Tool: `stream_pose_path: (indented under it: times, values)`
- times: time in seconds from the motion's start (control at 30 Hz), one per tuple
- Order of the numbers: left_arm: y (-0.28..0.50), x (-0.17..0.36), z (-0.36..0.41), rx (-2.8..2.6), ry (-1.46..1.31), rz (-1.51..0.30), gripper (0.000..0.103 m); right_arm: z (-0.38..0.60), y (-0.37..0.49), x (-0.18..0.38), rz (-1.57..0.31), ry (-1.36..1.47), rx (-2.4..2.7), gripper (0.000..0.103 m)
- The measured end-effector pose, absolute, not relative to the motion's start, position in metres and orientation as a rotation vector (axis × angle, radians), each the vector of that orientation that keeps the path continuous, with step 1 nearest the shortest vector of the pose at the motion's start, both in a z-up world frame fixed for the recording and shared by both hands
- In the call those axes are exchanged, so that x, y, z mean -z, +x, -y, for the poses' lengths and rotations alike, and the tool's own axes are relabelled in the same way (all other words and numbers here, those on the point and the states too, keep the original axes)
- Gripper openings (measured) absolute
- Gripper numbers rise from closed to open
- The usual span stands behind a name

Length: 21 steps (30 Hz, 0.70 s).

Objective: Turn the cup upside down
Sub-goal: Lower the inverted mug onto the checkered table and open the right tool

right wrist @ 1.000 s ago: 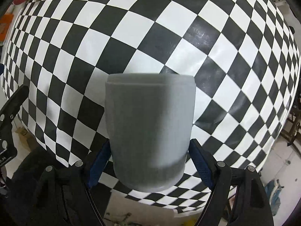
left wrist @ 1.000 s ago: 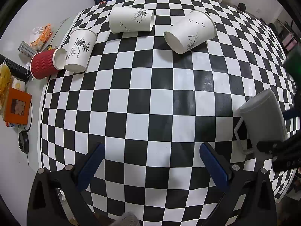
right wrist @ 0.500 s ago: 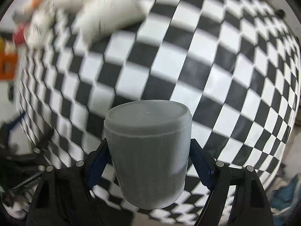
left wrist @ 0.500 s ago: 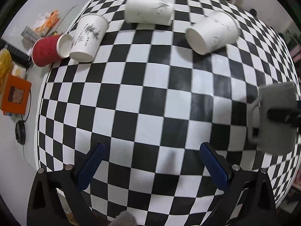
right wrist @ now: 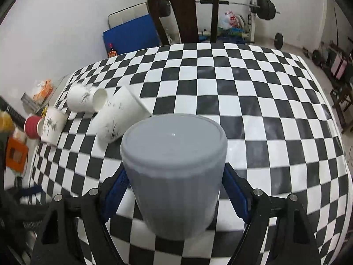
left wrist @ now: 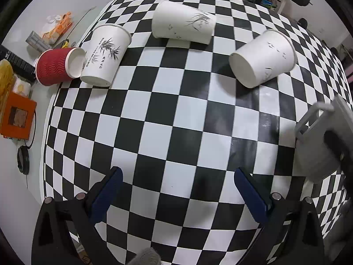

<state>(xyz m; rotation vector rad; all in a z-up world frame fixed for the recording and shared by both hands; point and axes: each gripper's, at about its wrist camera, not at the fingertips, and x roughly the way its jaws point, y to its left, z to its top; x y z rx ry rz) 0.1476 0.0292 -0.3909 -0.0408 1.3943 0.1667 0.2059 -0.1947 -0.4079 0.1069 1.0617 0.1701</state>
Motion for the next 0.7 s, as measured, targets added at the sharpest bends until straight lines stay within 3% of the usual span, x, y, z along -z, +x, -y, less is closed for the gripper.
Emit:
stream_pose_path:
  times: [0.33, 0.43, 0.7]
  values:
    - [0.133, 0.376, 0.002, -0.122, 0.010, -1.341, 0.103, 0.191, 0.166, 0.420, -1.129, 0.053, -0.095, 0.085]
    - [0.128, 0.367, 0.010, -0.114, 0.035, -1.313, 0.103, 0.195, 0.159, 0.416, -1.147, 0.033, -0.049, 0.101]
    - [0.108, 0.320, 0.026, -0.055, 0.047, -1.231, 0.103, 0.212, 0.119, 0.383, -1.200, 0.001, 0.043, 0.103]
